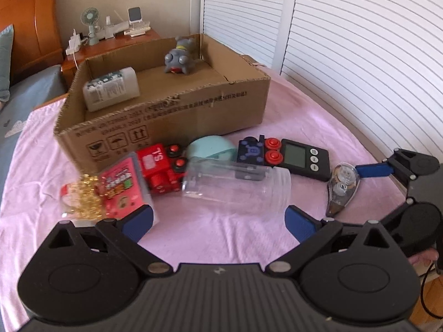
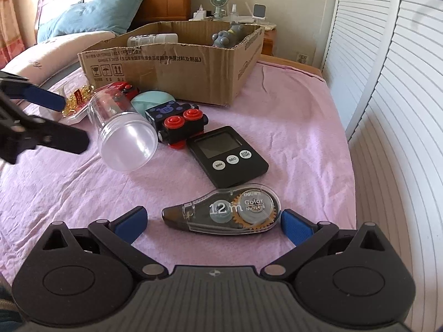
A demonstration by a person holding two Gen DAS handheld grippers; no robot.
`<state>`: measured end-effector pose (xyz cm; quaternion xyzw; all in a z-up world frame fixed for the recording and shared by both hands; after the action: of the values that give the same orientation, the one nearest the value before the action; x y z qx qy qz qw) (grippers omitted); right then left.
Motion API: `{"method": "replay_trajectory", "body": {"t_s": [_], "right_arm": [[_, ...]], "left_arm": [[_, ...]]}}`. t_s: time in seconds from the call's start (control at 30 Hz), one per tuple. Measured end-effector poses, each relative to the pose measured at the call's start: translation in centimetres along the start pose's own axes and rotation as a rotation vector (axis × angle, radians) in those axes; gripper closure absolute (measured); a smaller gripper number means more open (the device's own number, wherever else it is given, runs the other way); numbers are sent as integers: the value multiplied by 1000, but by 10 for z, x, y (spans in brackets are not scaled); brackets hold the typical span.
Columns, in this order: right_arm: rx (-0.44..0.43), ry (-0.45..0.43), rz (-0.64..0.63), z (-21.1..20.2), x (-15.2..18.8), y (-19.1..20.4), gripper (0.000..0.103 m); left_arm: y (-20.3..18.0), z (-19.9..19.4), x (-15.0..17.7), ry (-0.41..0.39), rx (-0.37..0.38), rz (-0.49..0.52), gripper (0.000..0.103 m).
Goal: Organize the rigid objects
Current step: 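Close left gripper on the clear jar while right gripper closes on the correction tape, then carry the jar into the box and open left gripper while right tool carries the tape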
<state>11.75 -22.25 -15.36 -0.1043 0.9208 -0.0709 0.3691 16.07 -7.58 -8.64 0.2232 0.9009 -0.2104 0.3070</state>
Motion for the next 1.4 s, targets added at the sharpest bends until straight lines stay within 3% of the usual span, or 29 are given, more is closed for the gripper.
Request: {"method": "replay_trajectory", "body": {"t_s": [0.57, 0.73, 1.13, 1.3, 1.4], "right_arm": [[-36, -45, -28, -3, 5, -2, 0], [-46, -51, -38, -1, 3, -2, 0], [-93, -59, -90, 9, -8, -3, 0], [-88, -56, -94, 4, -8, -4, 10], [-65, -42, -85, 3, -7, -6, 10]], "left_arm": [[-6, 43, -12, 50, -41, 83, 3], [-8, 47, -12, 46, -20, 70, 11], [-8, 45, -12, 35, -11, 60, 11], [-8, 45, -13, 33, -7, 63, 11], [-6, 42, -14, 30, -5, 64, 11]]}}
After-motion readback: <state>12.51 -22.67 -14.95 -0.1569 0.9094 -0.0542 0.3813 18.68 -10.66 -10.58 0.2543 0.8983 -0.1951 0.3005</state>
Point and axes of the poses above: each gripper's, at about its wrist camera, not at the fingertips, and z roughly the way its jaws point, y to its left, x to its underside, the point moved 7 cm from there along z, roughly the way its jaws point, and after that the axes turned 14 degrees about x, right-handed, at the moved point
